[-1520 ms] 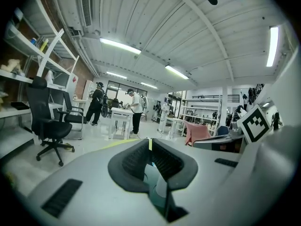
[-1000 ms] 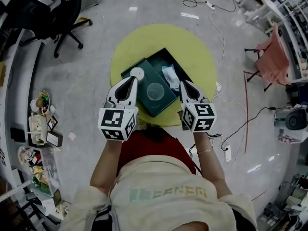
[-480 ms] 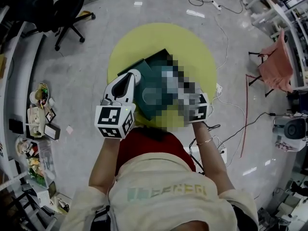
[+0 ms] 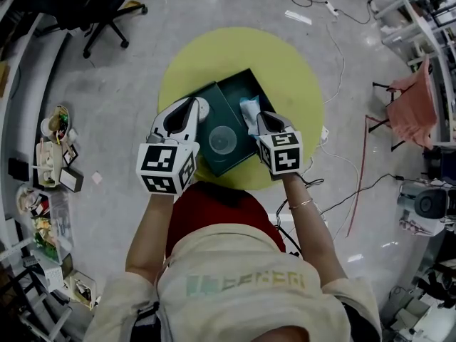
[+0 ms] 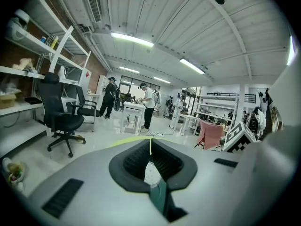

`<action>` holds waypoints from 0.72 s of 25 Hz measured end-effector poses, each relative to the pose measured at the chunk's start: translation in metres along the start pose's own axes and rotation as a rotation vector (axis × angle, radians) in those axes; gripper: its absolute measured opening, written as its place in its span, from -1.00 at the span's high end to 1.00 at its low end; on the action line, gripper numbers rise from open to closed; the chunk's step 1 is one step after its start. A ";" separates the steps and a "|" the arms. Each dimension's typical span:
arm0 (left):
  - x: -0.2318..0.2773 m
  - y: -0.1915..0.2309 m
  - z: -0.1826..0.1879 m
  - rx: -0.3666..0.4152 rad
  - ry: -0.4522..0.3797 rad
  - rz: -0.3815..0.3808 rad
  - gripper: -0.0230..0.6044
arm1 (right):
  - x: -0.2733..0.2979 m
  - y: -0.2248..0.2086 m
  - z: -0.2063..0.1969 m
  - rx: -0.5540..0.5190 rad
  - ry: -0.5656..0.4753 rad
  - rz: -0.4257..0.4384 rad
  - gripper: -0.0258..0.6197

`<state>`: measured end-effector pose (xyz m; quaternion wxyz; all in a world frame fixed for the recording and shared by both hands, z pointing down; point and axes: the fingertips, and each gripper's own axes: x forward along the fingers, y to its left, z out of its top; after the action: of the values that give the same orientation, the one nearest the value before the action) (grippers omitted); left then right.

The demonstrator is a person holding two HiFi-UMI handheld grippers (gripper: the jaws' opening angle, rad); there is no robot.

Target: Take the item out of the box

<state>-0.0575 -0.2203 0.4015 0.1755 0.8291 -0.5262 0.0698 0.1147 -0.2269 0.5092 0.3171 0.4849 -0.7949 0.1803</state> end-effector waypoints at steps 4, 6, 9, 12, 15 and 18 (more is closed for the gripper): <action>0.006 0.000 -0.005 0.005 0.031 0.000 0.83 | 0.007 0.002 -0.007 -0.009 0.051 0.026 0.80; 0.010 0.001 -0.009 0.007 0.048 -0.002 0.83 | 0.009 0.006 -0.011 -0.013 0.085 0.036 0.80; 0.017 0.001 -0.012 0.008 0.067 -0.004 0.83 | 0.013 0.006 -0.017 -0.017 0.126 0.036 0.80; 0.024 0.000 -0.016 0.008 0.088 -0.005 0.83 | 0.016 0.003 -0.022 -0.025 0.155 0.021 0.80; 0.028 -0.001 -0.019 0.012 0.113 -0.006 0.83 | 0.019 0.005 -0.028 -0.039 0.187 0.026 0.80; 0.032 -0.002 -0.022 0.016 0.136 -0.010 0.83 | 0.021 0.006 -0.029 -0.042 0.207 0.034 0.80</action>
<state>-0.0401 -0.2387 0.4310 0.2043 0.8264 -0.5085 0.1293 0.1117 -0.2205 0.5455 0.4046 0.4431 -0.7697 0.2182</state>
